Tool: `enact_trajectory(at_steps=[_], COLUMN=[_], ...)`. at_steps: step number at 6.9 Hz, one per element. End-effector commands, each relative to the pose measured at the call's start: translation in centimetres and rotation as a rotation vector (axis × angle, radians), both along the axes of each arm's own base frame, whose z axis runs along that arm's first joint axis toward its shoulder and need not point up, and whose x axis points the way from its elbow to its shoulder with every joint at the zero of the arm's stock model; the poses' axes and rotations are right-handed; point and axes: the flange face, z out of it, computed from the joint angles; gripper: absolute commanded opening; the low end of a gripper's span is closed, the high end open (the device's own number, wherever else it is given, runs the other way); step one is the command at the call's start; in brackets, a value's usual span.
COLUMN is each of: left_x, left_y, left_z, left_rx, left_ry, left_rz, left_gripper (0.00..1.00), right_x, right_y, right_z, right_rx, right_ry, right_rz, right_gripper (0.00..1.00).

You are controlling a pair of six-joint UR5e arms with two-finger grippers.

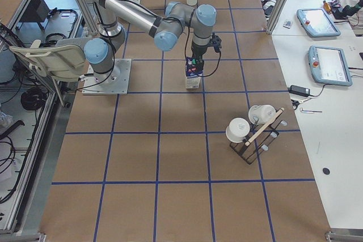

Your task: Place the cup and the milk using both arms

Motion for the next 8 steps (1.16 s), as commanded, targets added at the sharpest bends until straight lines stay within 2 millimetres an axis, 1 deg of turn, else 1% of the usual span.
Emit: enact_trajectory(at_steps=[1,2,3,4,5,6,7,8], left_x=[0.1,0.1,0.1,0.1,0.0,-0.6,-2.1,-5.4], left_y=[-0.3,-0.5,-0.6,-0.8,-1.2,-1.0,-0.6,-1.7], left_z=[-1.7,-1.7,-1.5,-1.0,-0.4,0.8,1.8,2.9], left_rx=[0.024,0.017,0.011,-0.01,-0.047,-0.061,-0.085,-0.121], left_ry=[-0.004,-0.006,-0.009,-0.011,-0.015,-0.016,0.006,0.027], left_rz=[-0.011,-0.013,-0.018,-0.019,-0.016,-0.013,0.038,0.031], left_gripper=[0.32,0.0,0.0,0.0,0.0,0.0,0.0,0.0], right_x=[0.0,-0.1,-0.1,-0.1,0.4,1.3,1.9,3.4], right_y=[0.4,0.4,0.3,0.1,0.4,0.6,1.0,1.2], right_z=[-0.8,-0.6,0.2,2.1,3.6,4.1,4.9,5.8], right_rx=[0.005,0.0,-0.012,-0.047,-0.049,-0.043,-0.061,-0.079], right_ry=[-0.001,0.003,0.006,0.022,0.018,-0.042,-0.069,-0.067], right_rz=[-0.004,0.002,0.005,0.008,0.009,0.001,0.001,0.026], right_gripper=[0.53,0.4,0.37,0.32,0.32,0.33,0.35,0.4])
